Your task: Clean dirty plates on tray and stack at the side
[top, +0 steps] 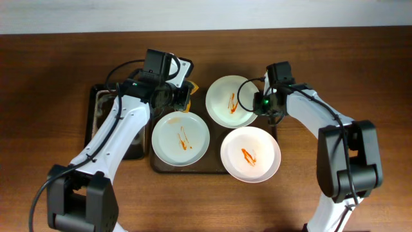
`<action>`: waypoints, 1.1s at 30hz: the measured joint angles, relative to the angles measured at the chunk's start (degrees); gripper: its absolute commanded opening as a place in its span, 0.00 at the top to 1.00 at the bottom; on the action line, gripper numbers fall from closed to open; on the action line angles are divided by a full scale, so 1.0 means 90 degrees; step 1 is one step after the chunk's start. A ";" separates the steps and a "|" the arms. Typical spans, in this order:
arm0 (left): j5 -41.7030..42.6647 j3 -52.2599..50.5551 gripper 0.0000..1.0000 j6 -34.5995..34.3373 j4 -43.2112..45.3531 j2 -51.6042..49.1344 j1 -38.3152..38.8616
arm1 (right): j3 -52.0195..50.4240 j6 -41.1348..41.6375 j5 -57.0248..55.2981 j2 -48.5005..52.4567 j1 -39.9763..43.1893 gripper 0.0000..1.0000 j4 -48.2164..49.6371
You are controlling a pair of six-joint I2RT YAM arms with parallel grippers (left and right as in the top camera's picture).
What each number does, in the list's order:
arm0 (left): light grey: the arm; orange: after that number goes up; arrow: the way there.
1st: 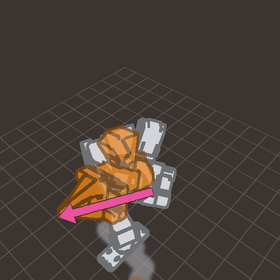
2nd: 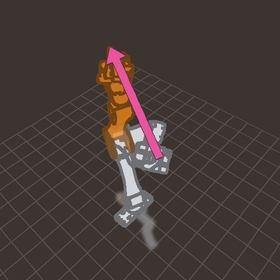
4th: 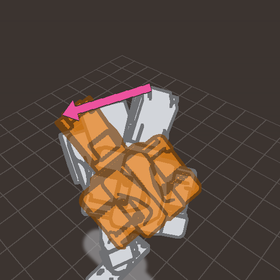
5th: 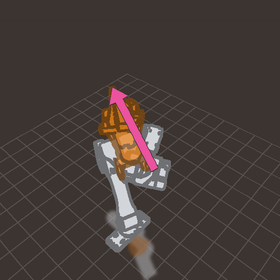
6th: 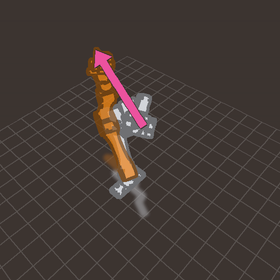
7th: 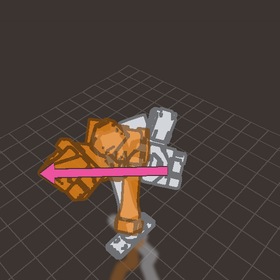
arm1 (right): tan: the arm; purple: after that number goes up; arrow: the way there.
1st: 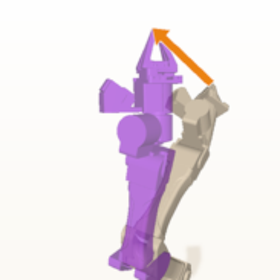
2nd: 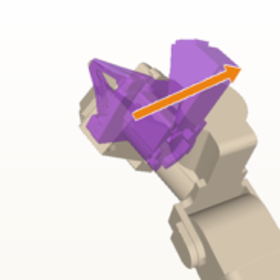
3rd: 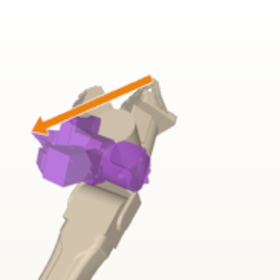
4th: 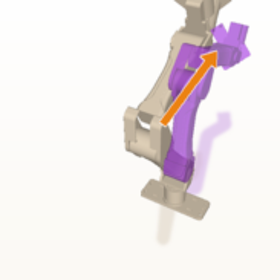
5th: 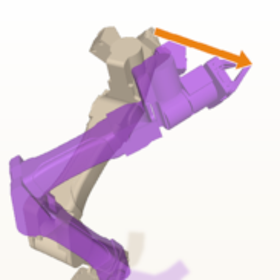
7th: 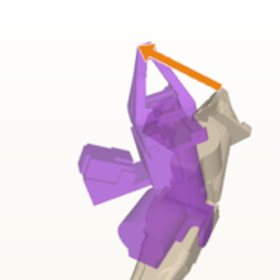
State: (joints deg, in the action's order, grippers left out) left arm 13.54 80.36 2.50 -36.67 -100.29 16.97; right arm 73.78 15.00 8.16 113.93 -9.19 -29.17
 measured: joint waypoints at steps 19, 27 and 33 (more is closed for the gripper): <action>0.0080 0.0000 1.00 -0.1151 0.1287 -0.0593 0.0427 | 0.0005 0.0027 0.1372 0.0034 -0.0007 0.96 -0.0039; 0.0272 -0.0002 1.00 -0.2905 0.2470 -0.1535 0.1025 | 0.0005 0.0027 0.1367 0.0034 -0.0007 0.96 -0.0036; 0.1090 -0.0005 1.00 -0.3793 0.3157 -0.2050 0.1025 | 0.0005 0.0078 0.1365 0.0034 -0.0007 0.96 -0.0041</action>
State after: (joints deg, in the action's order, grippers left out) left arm 23.35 80.31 -31.64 -8.25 -118.74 26.20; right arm 73.82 15.70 20.45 114.24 -9.26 -29.54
